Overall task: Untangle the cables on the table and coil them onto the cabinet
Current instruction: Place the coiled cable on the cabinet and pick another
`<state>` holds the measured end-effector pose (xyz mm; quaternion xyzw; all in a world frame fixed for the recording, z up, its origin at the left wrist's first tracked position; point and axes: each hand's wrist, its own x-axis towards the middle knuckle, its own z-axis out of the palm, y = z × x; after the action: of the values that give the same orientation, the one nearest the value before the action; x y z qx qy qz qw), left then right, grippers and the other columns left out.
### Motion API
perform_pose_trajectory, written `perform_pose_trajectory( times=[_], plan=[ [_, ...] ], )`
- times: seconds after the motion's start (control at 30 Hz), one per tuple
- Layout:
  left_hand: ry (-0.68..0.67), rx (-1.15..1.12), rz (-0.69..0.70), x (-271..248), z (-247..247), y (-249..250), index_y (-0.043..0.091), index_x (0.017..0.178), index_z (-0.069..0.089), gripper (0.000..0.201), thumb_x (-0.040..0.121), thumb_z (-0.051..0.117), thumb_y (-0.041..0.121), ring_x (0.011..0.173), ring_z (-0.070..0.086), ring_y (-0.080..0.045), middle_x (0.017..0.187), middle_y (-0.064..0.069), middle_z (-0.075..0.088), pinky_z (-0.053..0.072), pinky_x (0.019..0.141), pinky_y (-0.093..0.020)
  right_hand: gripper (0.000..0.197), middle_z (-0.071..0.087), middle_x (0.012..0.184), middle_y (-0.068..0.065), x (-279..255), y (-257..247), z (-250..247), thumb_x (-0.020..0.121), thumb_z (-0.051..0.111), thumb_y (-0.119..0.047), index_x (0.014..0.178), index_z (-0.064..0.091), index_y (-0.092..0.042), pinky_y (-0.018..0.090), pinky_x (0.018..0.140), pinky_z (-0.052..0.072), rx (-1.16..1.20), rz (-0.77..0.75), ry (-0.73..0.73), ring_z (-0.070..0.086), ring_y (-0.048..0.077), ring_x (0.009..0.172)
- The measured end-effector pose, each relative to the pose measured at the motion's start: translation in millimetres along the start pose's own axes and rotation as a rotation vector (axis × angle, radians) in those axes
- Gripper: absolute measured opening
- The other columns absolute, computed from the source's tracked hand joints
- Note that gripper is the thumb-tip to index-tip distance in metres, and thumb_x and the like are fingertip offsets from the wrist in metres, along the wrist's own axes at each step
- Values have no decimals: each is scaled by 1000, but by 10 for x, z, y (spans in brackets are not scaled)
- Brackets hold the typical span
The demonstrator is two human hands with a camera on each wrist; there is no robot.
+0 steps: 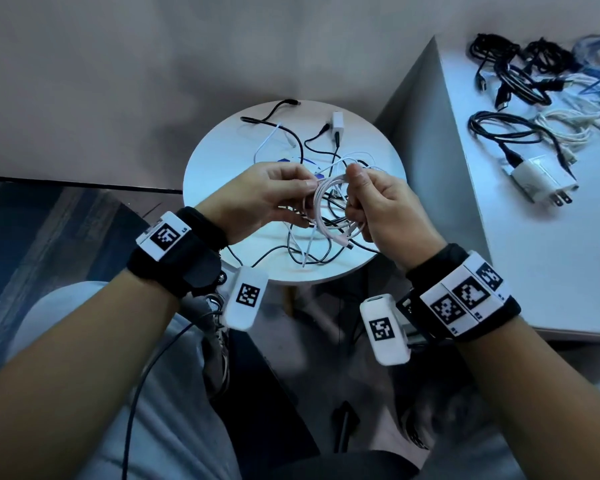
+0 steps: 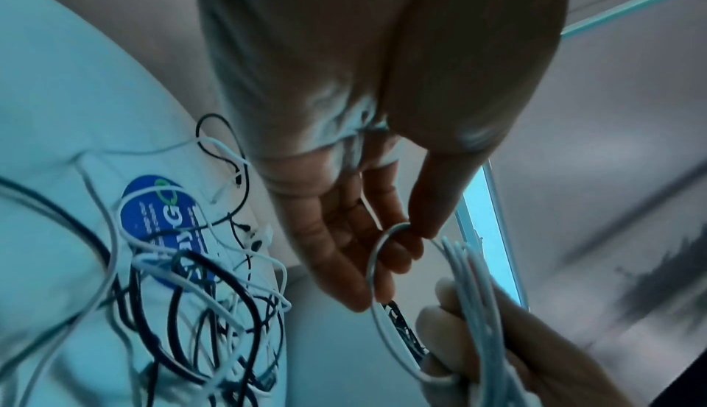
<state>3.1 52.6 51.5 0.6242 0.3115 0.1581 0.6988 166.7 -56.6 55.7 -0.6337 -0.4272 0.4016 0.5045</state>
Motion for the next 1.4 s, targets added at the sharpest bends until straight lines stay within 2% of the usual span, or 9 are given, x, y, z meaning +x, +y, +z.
perform_pose_trajectory(
  times=[0.1,0.23,0.4,0.57,0.7,0.83,1.0,1.27,1.4],
  plan=[
    [90,165,89,27,35,-44,1,103,64,13,101,58,13,82,67,-25,95,-20,66,61,75,-40,40,39,57,-7,14,59,-7,106,44,-35,71,50,-17,12,41,30,-38,0,-21,37,1,44],
    [114,162,113,35,70,-38,11,103,60,9,101,60,20,78,64,-15,92,-10,64,58,65,-30,39,37,59,-4,42,74,-14,106,45,-34,71,46,-16,14,41,29,-11,0,0,36,3,44],
    [164,254,163,38,60,-40,10,90,61,29,88,70,37,70,53,-15,77,2,59,46,59,-30,41,43,54,-11,85,146,-32,104,45,-43,69,46,-22,29,45,29,-29,-47,73,36,12,49],
    [52,396,128,29,133,-141,8,82,64,18,94,72,20,60,53,-13,65,6,60,46,58,-28,40,47,55,-9,70,163,19,105,44,-41,71,45,-19,27,47,31,-93,-67,93,37,7,45],
    [7,298,77,17,134,-105,9,86,63,10,94,69,11,60,58,-13,67,4,63,52,57,-31,42,48,56,-6,52,163,21,105,44,-41,70,45,-18,28,49,32,-142,-79,110,37,6,44],
    [-81,167,42,-30,112,-53,6,99,61,13,91,70,7,72,64,-19,77,-2,68,56,67,-32,41,47,55,-8,63,177,10,106,43,-39,74,48,-15,28,50,33,-148,-80,115,38,5,45],
    [-54,-52,14,-39,105,-20,4,107,57,30,84,68,20,78,70,-22,83,-9,72,58,70,-29,43,50,50,-10,133,220,-51,101,43,-48,68,49,-22,30,53,33,-145,-66,153,41,6,44],
    [9,-152,-23,-10,125,-51,7,95,59,18,82,69,14,81,75,-25,86,-13,75,60,67,-28,44,52,51,-8,153,267,-63,99,43,-53,68,50,-21,32,54,34,-149,-63,232,44,9,44],
    [32,-155,-56,6,131,-73,7,95,60,4,92,63,7,83,76,-24,95,-13,77,61,70,-28,45,53,51,-8,129,256,-37,102,43,-48,67,47,-21,35,58,38,-185,-96,265,46,10,47]
  ],
)
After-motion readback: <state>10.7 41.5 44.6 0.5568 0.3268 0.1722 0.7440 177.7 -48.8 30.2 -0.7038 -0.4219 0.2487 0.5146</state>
